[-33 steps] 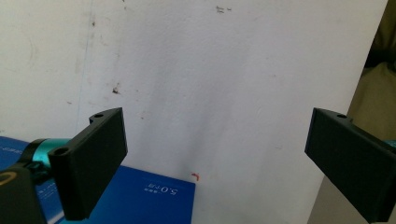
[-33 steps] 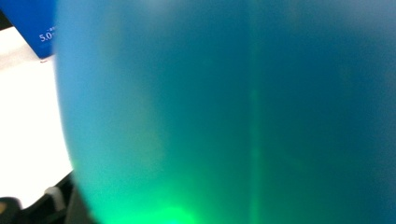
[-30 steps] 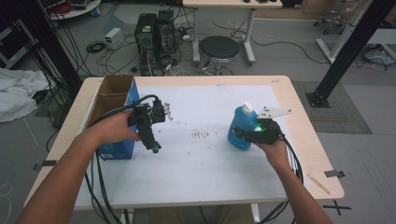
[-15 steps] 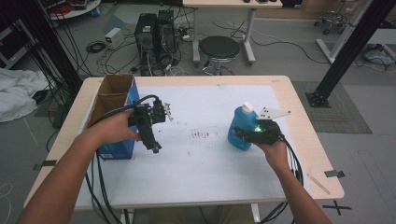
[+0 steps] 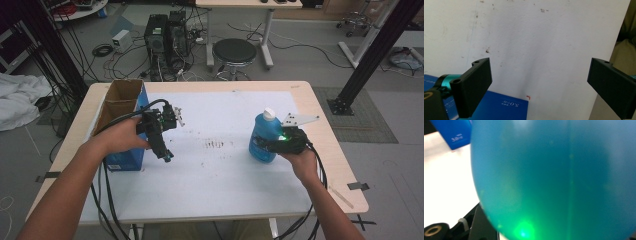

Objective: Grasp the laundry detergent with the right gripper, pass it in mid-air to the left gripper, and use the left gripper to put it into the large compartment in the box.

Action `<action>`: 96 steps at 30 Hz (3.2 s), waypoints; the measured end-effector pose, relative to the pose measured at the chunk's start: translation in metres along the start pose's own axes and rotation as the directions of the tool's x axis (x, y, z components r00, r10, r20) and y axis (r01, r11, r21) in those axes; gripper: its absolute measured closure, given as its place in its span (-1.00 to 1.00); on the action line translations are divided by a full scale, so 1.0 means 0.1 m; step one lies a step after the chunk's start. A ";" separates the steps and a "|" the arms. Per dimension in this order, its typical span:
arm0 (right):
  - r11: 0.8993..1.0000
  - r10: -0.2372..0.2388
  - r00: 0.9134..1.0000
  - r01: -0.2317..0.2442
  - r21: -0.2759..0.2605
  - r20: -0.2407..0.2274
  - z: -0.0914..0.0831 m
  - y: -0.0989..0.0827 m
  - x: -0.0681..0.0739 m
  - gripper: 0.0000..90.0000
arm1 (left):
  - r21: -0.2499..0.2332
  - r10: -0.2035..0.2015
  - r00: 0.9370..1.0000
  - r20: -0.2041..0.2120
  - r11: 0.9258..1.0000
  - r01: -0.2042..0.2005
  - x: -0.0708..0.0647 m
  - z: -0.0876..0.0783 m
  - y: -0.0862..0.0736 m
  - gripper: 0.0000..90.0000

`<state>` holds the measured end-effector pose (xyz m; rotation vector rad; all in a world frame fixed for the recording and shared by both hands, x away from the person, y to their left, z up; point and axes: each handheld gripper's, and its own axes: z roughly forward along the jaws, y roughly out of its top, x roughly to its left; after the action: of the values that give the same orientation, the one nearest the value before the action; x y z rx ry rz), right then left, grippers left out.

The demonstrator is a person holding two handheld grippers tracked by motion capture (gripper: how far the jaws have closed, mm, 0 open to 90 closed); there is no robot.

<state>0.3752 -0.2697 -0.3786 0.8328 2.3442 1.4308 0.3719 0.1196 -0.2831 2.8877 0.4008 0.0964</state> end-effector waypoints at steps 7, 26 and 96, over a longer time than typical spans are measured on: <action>0.999 -0.044 0.998 0.044 0.001 -0.052 -0.17 0.16 0.05 -0.01 | -0.019 0.014 1.000 -0.001 1.000 -0.014 -0.02 -0.08 0.07 -0.87; 0.992 -0.126 0.938 0.123 -0.029 -0.323 -0.22 0.40 0.12 -0.01 | -0.035 0.081 0.997 0.007 0.996 -0.080 -0.13 -0.29 0.30 -0.87; 0.935 -0.302 0.747 0.354 -0.030 -0.592 0.75 0.90 0.96 -0.01 | -0.047 0.186 0.972 0.143 0.982 -0.181 -0.38 -0.44 1.01 -0.87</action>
<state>0.3666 -0.1269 -0.3292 -0.0681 2.8181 1.5972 0.3572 0.0239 -0.2186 2.8679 0.1045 -0.0787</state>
